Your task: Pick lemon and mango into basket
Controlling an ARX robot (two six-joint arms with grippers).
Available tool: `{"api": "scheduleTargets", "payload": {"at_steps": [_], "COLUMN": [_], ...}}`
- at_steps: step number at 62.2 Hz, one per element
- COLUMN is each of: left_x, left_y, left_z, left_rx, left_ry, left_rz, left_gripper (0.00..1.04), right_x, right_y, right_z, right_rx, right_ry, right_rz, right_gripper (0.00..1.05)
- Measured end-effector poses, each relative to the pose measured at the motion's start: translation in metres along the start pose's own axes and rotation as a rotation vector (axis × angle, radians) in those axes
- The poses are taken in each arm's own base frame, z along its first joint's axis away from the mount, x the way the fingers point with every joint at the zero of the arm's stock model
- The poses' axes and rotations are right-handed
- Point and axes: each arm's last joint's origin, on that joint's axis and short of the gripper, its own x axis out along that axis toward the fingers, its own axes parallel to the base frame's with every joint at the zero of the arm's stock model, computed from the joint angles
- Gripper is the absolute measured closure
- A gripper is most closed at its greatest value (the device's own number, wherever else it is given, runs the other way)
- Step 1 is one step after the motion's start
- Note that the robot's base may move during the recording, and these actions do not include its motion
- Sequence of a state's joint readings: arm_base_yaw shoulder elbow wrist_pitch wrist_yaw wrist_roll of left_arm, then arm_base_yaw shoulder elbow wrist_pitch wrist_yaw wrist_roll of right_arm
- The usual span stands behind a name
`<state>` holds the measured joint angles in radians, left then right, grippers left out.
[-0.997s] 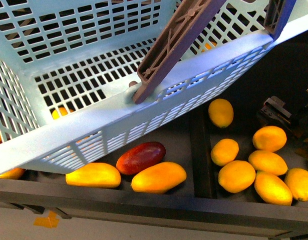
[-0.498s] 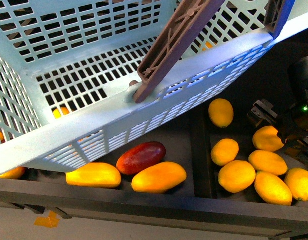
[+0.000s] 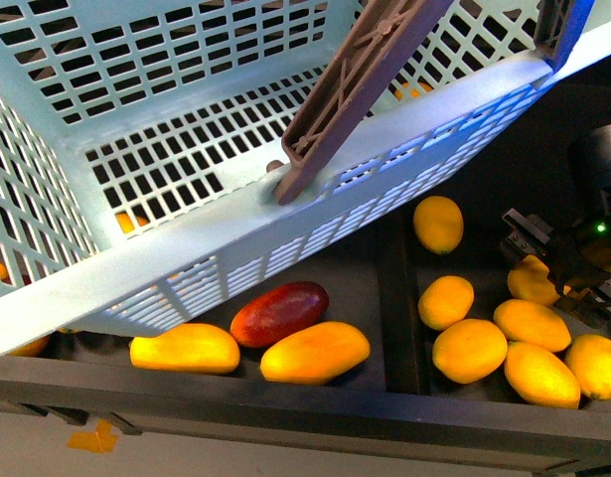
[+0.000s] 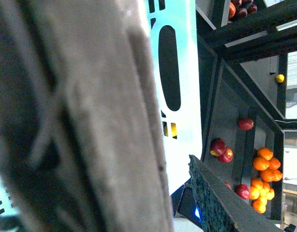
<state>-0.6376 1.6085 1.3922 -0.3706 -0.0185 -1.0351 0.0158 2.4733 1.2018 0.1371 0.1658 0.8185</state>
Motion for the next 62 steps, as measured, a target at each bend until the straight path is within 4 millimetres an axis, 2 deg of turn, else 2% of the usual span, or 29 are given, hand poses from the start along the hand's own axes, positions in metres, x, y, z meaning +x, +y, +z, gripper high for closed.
{"api": "scheduleTargets", "payload": {"at_steps": [13,23,33,41,43,46,53,56,62], "left_x": [0.0,0.0,0.0,0.0,0.0,0.0,0.0,0.0,0.0], "left_y": [0.0,0.0,0.0,0.0,0.0,0.0,0.0,0.0,0.0], "left_z": [0.0,0.0,0.0,0.0,0.0,0.0,0.0,0.0,0.0], "left_rx": [0.0,0.0,0.0,0.0,0.0,0.0,0.0,0.0,0.0], "left_ry": [0.0,-0.001,0.001,0.001,0.001,-0.001,0.001,0.0,-0.001], "left_rz": [0.0,0.0,-0.001,-0.001,0.0,0.0,0.0,0.0,0.001], "left_gripper": [0.78,0.78,0.78,0.78,0.78,0.78,0.78,0.78,0.78], "right_x": [-0.026,-0.068,-0.127,-0.174,-0.189,-0.222,-0.26,-0.282,-0.303], "right_y": [-0.014,-0.026,-0.038,-0.041,-0.04,-0.035,-0.026,-0.017,-0.003], "right_z": [0.007,0.024,0.043,0.054,0.056,0.059,0.056,0.05,0.038], "right_rx": [-0.017,-0.02,-0.015,-0.011,-0.019,-0.045,-0.083,-0.111,-0.15], "right_ry": [-0.06,-0.144,-0.254,-0.354,-0.381,-0.445,-0.51,-0.535,-0.543], "right_rz": [0.029,0.12,0.247,0.369,0.408,0.489,0.576,0.637,0.698], "right_gripper": [0.45,0.45,0.45,0.45,0.45,0.45,0.45,0.45,0.45]}}
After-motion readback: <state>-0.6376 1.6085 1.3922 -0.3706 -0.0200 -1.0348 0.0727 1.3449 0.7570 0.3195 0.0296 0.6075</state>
